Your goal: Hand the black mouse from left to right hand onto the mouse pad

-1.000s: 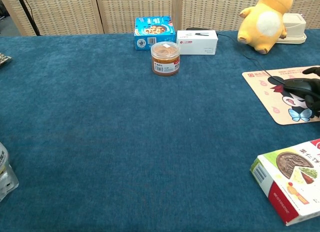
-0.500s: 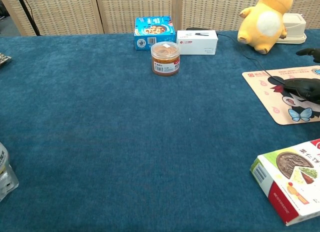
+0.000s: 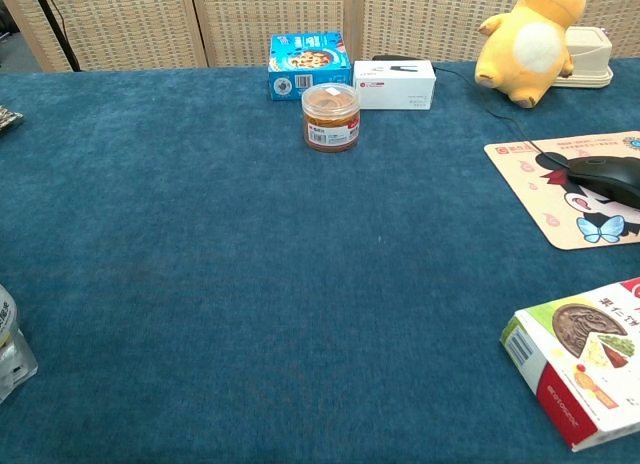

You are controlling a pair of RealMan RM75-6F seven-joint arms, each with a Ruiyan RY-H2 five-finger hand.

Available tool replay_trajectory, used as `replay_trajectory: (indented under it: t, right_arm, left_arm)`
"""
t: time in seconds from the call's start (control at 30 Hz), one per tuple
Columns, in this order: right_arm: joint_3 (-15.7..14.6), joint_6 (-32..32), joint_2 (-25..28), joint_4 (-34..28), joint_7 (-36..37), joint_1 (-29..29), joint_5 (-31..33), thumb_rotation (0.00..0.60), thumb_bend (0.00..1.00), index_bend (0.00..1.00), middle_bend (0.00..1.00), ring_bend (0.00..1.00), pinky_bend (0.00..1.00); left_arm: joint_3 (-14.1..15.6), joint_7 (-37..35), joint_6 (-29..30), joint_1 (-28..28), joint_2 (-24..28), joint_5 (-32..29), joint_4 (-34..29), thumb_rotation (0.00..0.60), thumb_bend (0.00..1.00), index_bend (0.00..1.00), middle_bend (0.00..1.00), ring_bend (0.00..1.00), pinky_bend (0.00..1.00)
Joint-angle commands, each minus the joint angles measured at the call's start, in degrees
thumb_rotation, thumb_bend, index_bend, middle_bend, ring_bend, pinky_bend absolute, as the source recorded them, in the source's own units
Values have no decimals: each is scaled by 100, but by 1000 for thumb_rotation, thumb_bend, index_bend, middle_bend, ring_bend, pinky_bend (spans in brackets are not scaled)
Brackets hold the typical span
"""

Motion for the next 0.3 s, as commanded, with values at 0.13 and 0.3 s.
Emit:
replay_trajectory:
  t: [0.13, 0.3]
  right_arm:
    - [-496, 601, 392, 101, 518, -479, -816, 600, 0, 0, 0, 0, 0]
    - [-595, 922, 403, 212, 581, -663, -1131, 600, 0, 0, 0, 0, 0]
  left_arm:
    - [131, -215, 381, 335, -197, 87, 498, 600, 30, 0, 0, 0, 0]
    - [103, -362, 585, 424, -266, 176, 732, 600, 30, 0, 0, 0, 0]
